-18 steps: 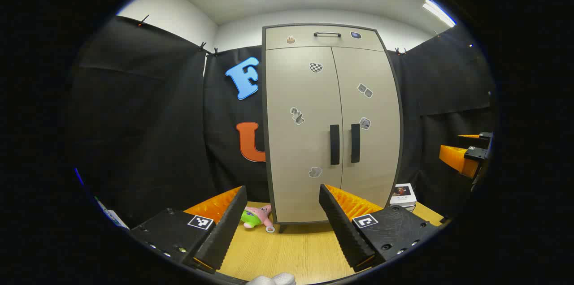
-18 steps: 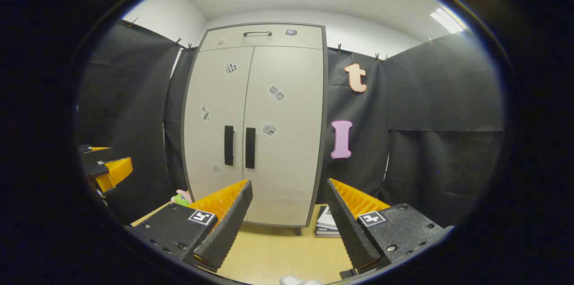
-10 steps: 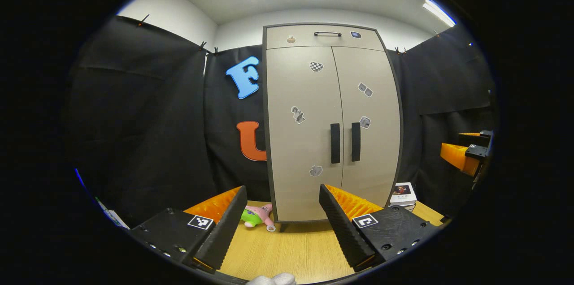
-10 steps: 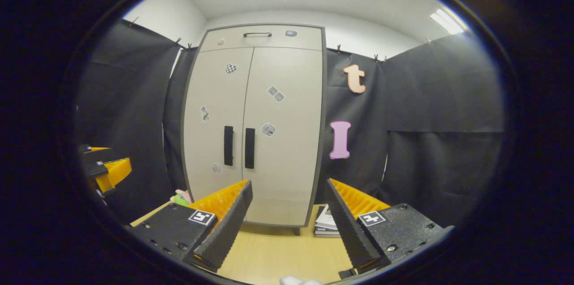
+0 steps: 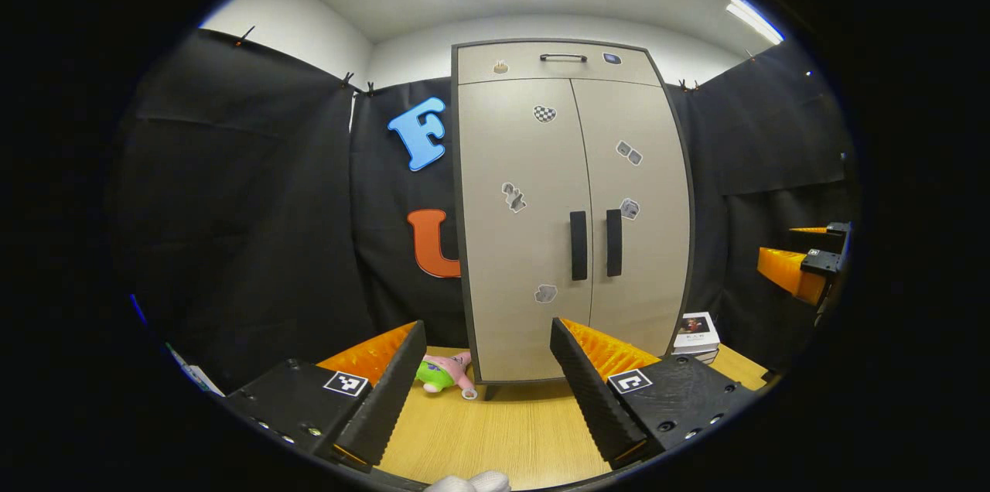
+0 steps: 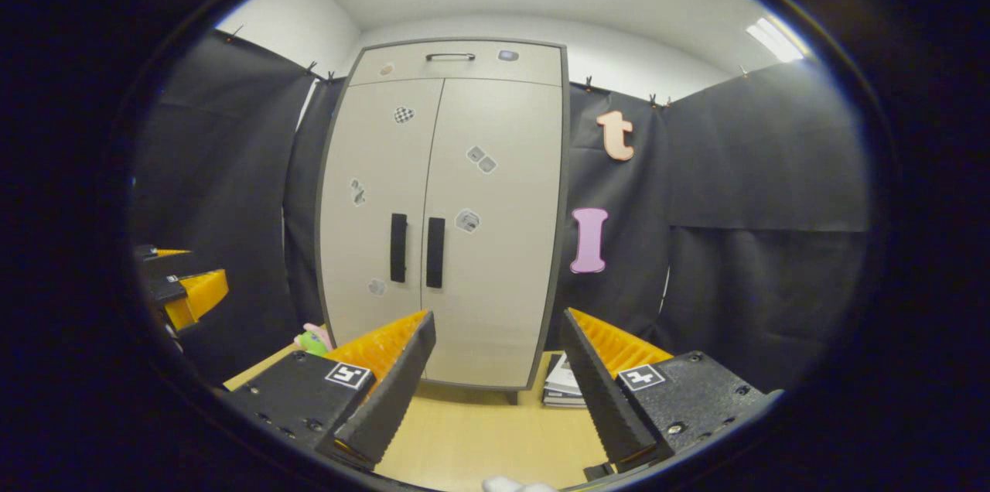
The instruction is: Open the right door of the double-door shoe cabinet with the right hand, and open the left door with the left hand.
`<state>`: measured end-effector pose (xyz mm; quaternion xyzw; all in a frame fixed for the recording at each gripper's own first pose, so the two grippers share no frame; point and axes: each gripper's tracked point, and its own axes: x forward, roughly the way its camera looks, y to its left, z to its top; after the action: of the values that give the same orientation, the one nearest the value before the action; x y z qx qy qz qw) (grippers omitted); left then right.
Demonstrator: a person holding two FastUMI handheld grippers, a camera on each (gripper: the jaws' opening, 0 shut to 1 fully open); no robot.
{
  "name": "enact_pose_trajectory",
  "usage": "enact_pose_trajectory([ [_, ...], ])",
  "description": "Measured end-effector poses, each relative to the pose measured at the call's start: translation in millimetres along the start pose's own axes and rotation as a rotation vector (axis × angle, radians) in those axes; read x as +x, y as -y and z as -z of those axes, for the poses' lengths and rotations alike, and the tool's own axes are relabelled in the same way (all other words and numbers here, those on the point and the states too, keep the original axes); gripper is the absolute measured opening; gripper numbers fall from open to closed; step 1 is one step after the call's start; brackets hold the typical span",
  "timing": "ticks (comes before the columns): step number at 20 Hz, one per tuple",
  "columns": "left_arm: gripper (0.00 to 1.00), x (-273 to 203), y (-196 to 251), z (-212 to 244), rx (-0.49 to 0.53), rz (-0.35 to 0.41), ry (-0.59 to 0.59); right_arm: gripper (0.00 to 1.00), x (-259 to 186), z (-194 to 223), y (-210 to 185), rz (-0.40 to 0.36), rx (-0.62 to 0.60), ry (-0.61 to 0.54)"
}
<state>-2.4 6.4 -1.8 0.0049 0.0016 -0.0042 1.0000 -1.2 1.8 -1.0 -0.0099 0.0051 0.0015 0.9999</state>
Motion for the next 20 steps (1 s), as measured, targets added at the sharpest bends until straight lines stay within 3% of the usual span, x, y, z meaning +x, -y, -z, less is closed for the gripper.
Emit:
enact_pose_trajectory([
  [6,0.96,-4,-8,5,-0.008,-0.015,-0.009,1.0,31,-4,-22,-0.016,-0.008,0.016],
  [20,0.96,-17,-21,13,0.003,-0.085,-0.035,0.98,253,-15,-107,-0.029,0.024,0.007],
])
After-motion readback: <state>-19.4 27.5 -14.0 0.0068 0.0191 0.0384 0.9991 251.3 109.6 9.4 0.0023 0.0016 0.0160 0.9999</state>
